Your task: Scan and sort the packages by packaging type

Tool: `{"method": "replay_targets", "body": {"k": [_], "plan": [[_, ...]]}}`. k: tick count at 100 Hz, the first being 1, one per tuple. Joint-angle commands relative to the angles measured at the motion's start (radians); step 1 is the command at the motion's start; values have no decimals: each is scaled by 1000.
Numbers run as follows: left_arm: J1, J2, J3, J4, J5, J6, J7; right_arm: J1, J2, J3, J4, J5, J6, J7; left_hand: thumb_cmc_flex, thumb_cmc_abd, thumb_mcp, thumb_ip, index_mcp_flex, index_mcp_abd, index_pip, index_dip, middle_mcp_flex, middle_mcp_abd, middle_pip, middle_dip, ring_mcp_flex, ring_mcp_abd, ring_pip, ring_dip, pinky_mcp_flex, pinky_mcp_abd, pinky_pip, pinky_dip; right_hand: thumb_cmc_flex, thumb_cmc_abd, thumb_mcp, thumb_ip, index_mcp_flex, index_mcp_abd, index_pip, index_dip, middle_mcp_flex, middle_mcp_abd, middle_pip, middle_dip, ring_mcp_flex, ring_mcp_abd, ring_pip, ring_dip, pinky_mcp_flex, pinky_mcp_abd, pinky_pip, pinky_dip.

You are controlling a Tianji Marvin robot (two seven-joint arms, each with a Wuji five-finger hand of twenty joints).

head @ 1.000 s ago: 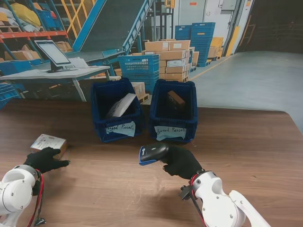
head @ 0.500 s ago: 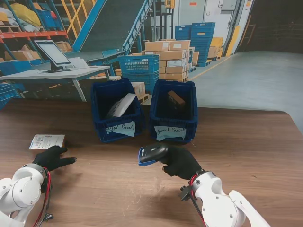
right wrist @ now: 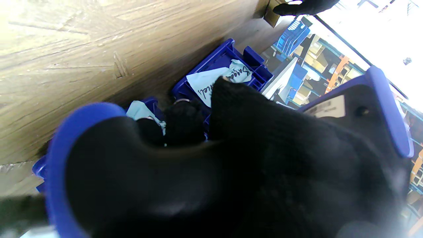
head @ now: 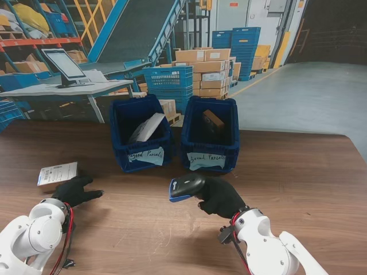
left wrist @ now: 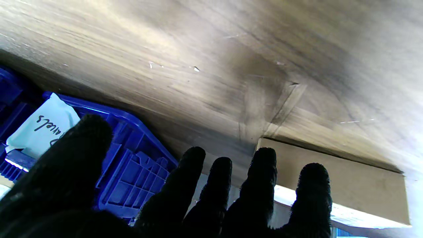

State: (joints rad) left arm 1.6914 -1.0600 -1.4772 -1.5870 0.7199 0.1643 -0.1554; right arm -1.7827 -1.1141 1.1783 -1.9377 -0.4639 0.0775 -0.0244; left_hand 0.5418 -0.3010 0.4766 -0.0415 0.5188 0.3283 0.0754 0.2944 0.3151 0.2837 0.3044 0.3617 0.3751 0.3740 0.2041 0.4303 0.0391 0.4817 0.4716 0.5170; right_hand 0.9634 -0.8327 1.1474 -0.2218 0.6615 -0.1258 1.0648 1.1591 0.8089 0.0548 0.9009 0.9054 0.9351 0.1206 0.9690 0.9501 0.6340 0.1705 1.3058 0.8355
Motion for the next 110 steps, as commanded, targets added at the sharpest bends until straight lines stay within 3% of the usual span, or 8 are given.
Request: {"method": "replay_targets", "body": {"k": [1, 23, 41, 78, 110], "plan": [[-2, -9, 8, -17, -6, 8, -16, -11, -5, 1, -11, 1, -3, 13, 7, 30, 20, 15, -12, -14, 10, 1, 9, 7, 10, 8, -32, 11, -17, -10, -22, -7, -32, -15, 91, 46, 93, 12, 67, -43, 27, 20, 14, 18, -5, 5, 16, 15, 12, 16, 13, -4, 34, 15], [-9, -13, 16, -39, -3, 26, 2, -19, -5, 5, -14, 2, -2, 10, 12, 31, 17, 15, -11, -13, 9, 0, 10, 5, 11, 9, -33, 9, -18, -11, -23, -7, -37, -15, 91, 47, 94, 12, 67, -43, 27, 20, 14, 17, -5, 5, 16, 16, 12, 16, 13, -5, 34, 15], [19, -5, -10, -66, 30, 10, -36, -24, -6, 8, -17, 2, -2, 4, 11, 38, 6, 15, -15, -16, 7, 0, 8, 3, 8, 8, -33, 13, -19, -11, -21, -4, -40, -15, 91, 47, 93, 12, 67, -43, 27, 20, 14, 18, -5, 5, 16, 16, 12, 16, 14, -4, 34, 15], [7, 2, -3, -22, 21, -17, -63, -21, -6, 6, -14, 1, -5, 5, 18, 41, -2, 17, -17, -15, 6, 0, 11, 2, 10, 9, -39, 5, -28, -17, -23, -9, -50, -16, 92, 47, 93, 12, 67, -43, 27, 20, 15, 17, -5, 5, 16, 16, 12, 16, 14, -4, 33, 15], [-68, -3, 51, 35, 6, -3, -35, -18, -5, 1, -10, 4, -2, 13, 24, 41, -4, 19, -18, -14, 6, -1, 18, -1, 21, 16, -45, -12, -36, -30, -21, -19, -61, -21, 91, 47, 93, 12, 67, -43, 27, 20, 15, 19, -5, 5, 16, 16, 12, 16, 15, -3, 34, 16]]}}
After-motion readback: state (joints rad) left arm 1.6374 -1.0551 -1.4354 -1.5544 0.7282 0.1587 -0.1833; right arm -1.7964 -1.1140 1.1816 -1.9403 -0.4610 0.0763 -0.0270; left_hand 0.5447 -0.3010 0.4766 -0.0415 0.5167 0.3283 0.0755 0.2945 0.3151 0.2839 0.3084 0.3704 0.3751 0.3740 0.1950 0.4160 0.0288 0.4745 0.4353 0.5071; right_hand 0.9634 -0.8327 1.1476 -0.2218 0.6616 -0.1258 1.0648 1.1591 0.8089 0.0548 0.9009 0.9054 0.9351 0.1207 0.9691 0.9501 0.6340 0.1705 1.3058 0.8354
